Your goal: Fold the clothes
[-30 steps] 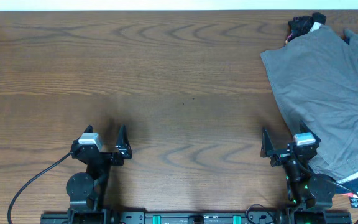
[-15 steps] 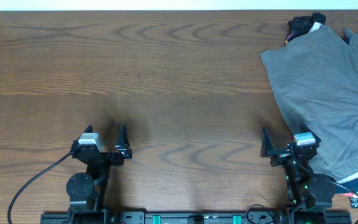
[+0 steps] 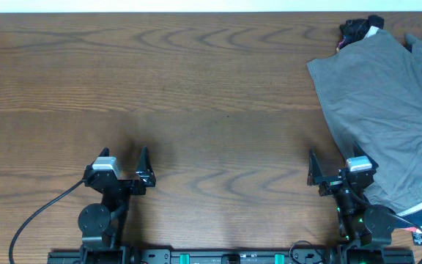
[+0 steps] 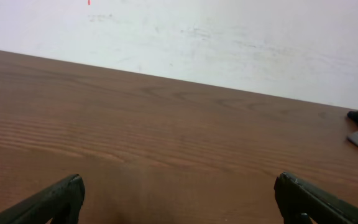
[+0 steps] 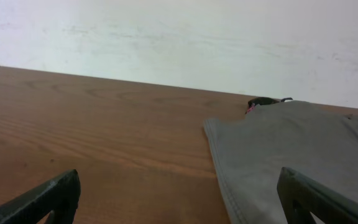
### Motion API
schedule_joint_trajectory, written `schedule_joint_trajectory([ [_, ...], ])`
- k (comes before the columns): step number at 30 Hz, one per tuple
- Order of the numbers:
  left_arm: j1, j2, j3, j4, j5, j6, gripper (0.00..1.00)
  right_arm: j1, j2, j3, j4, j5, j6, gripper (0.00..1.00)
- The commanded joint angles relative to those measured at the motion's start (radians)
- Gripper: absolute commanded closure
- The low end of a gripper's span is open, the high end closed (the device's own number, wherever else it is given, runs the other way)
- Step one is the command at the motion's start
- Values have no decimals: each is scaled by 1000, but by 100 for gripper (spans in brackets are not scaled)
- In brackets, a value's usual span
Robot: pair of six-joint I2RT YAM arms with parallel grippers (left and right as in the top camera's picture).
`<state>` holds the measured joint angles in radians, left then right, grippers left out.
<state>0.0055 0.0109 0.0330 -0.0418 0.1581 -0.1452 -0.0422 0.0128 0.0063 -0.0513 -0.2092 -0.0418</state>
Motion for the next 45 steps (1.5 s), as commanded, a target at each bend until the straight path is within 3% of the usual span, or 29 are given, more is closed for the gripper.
schedule_joint_trajectory([
  [1, 6, -7, -29, -12, 16, 10, 2, 10, -2, 0, -3, -1, -15, 1],
  [12, 6, 8, -13, -41, 17, 9, 2, 10, 18, 8, -22, 19, 31, 1],
  [18, 6, 117, 96, -144, 17, 9, 2, 10, 143, 123, -147, 87, 37, 1],
  [27, 6, 462, 410, -352, 17, 10, 2, 10, 586, 456, -314, 169, 37, 1],
  [35, 6, 776, 687, -640, 17, 10, 2, 10, 1114, 840, -649, 335, 37, 1],
  [39, 6, 864, 718, -663, 17, 10, 2, 10, 1302, 910, -636, 325, 25, 1],
  [42, 6, 908, 718, -663, 17, 10, 2, 10, 1415, 908, -563, 363, 10, 17],
  [45, 6, 942, 718, -663, 17, 10, 2, 10, 1527, 908, -474, 445, 10, 17],
])
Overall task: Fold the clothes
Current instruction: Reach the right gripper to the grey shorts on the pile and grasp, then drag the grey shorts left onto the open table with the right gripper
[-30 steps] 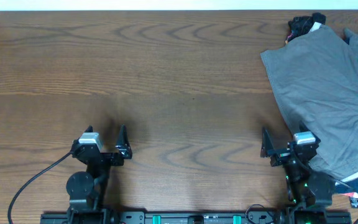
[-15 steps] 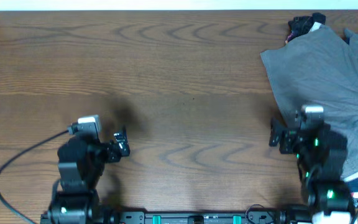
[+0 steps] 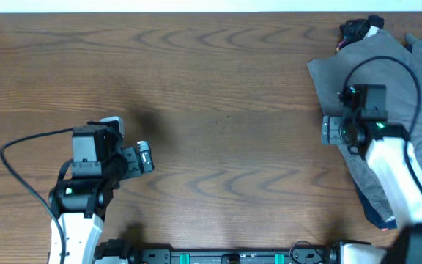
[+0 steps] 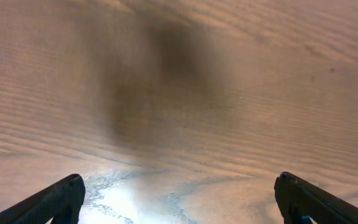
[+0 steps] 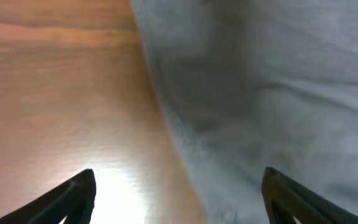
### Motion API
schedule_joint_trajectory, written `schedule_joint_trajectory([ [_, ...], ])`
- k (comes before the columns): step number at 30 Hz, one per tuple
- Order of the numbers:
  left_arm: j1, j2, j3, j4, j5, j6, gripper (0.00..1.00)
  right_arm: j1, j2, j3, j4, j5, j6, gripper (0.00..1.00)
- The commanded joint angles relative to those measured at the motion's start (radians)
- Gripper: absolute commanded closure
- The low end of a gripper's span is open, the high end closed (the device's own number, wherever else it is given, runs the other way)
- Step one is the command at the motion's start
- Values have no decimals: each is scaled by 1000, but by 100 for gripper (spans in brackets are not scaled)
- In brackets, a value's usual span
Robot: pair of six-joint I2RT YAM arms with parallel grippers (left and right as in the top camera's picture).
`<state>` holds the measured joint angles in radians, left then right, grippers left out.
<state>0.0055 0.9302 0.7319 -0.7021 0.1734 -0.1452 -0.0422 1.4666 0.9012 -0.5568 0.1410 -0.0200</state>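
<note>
A grey garment [image 3: 387, 73] lies spread at the table's right end, and its left hem [image 5: 166, 118] runs down the middle of the right wrist view. My right gripper [image 3: 343, 130] [image 5: 179, 171] hangs open over that hem, pointing down, with one finger over wood and the other over cloth. My left gripper [image 3: 128, 139] [image 4: 179, 177] is open too, pointing down at bare wood at the left, far from the garment. Neither gripper holds anything.
A dark bundle of clothing [image 3: 357, 29] sits at the back right corner, by the garment's top. More grey fabric lies at the far right edge. The brown wooden table [image 3: 218, 88] stretches between the two arms.
Both arms have left their low pose at the front edge. My right gripper now stands further back over the garment's left hem, and my left over bare wood. Both are still open and now face down.
</note>
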Motion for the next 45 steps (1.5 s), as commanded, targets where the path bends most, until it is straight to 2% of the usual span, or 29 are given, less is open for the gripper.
schedule_joint_trajectory([
  [1, 6, 31, 19, 0, 2, 10, 2, 10, 103, 13, 55, 109, -11, 17],
  [6, 6, 63, 19, 1, 2, 10, 2, 10, 222, 13, 203, 139, -11, 19],
  [9, 6, 74, 19, 3, 2, 9, 2, 10, 272, 13, 254, 140, -11, 24],
  [10, 6, 75, 19, 3, 2, 10, 2, 10, 285, 13, 260, 140, -11, 29],
  [11, 6, 75, 19, 3, 2, 9, 2, 10, 293, 13, 262, 140, -11, 37],
  [15, 6, 75, 19, 7, 2, 10, 2, 10, 296, 15, 274, 141, -11, 82],
  [17, 6, 75, 19, 8, 2, 10, 2, 10, 284, 20, 274, 141, -11, 99],
  [25, 6, 75, 19, 8, 2, 10, 2, 12, 125, 83, 241, 127, -12, 99],
  [27, 6, 75, 19, 11, 2, 10, 2, 14, 65, 113, 212, 47, -20, 99],
  [32, 6, 75, 19, 15, 2, 10, 2, 43, -69, 148, 140, -322, -83, 99],
  [39, 6, 75, 19, 15, 1, 10, 2, 200, -91, 143, 42, -595, -82, 99],
  [45, 6, 75, 19, 22, 2, 10, 2, 402, -74, 143, 233, -602, 69, 99],
])
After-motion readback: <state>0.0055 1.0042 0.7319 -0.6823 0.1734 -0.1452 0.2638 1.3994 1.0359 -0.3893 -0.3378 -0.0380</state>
